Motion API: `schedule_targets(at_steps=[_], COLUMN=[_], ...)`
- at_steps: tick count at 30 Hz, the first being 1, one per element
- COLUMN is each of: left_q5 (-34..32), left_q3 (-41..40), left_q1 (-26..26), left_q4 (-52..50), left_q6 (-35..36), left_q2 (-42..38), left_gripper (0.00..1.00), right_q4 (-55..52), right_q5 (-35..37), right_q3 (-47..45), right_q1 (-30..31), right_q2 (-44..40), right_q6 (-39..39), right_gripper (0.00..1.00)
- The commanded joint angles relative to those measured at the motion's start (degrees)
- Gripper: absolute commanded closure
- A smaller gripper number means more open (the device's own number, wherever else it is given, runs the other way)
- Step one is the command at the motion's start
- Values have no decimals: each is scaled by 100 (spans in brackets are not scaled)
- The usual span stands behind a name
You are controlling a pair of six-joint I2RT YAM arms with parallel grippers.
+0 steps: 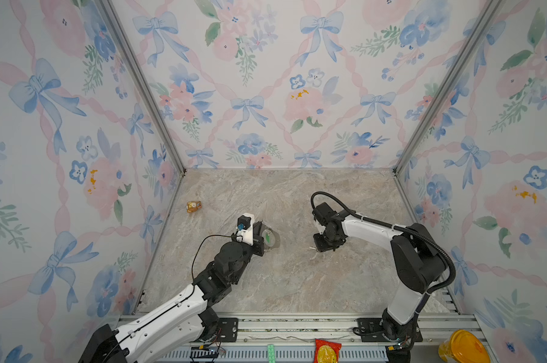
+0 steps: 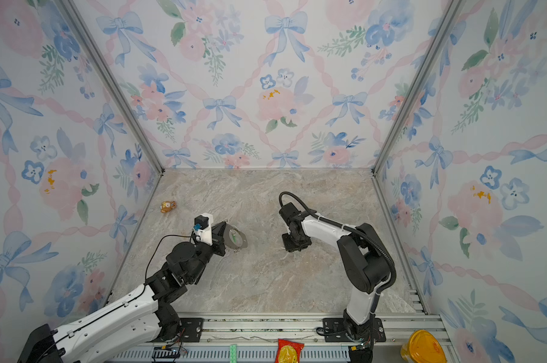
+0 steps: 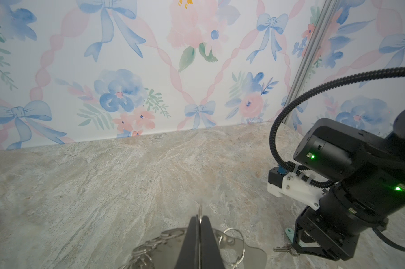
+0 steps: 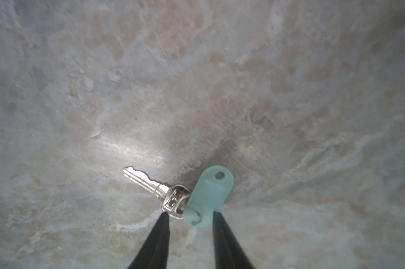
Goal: Attach keys to a key ring
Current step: Move the key to the center of the table.
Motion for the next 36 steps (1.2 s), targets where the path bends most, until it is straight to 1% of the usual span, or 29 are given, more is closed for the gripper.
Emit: schedule_targets(at_steps=[1, 5, 9, 14, 19, 24, 30, 36], left_q5=[-55, -55, -51, -47, -54, -47, -53, -49], left_q3=[-42, -27, -27, -15, -10, -10, -5, -17], left_q1=[-36, -36, -36, -36, -36, -36, -35, -36], left_q4=[259, 260, 253, 258, 261, 256, 260, 258], left_q6=[117, 122, 128, 122, 137, 131, 134, 138], left_q2=[-30, -26, -1, 12, 41, 38, 83, 58], left_gripper=[100, 100, 100, 100, 100, 100, 100, 100], right_q4=[90, -12, -81, -63, -107, -134, -173, -187], right_q5=[-78, 146, 246, 232, 190, 201, 189, 177], right_q3=[-60, -24, -5, 7, 117, 129, 145, 190], right_q1=[-14, 42, 143, 161, 254, 292, 328, 398], right_q2=[174, 312, 365, 221, 120, 81, -29, 5], right_q6=[-60, -77, -72, 1, 10, 13, 18, 6], right_gripper=[67, 69, 74, 80, 81, 87, 91, 92])
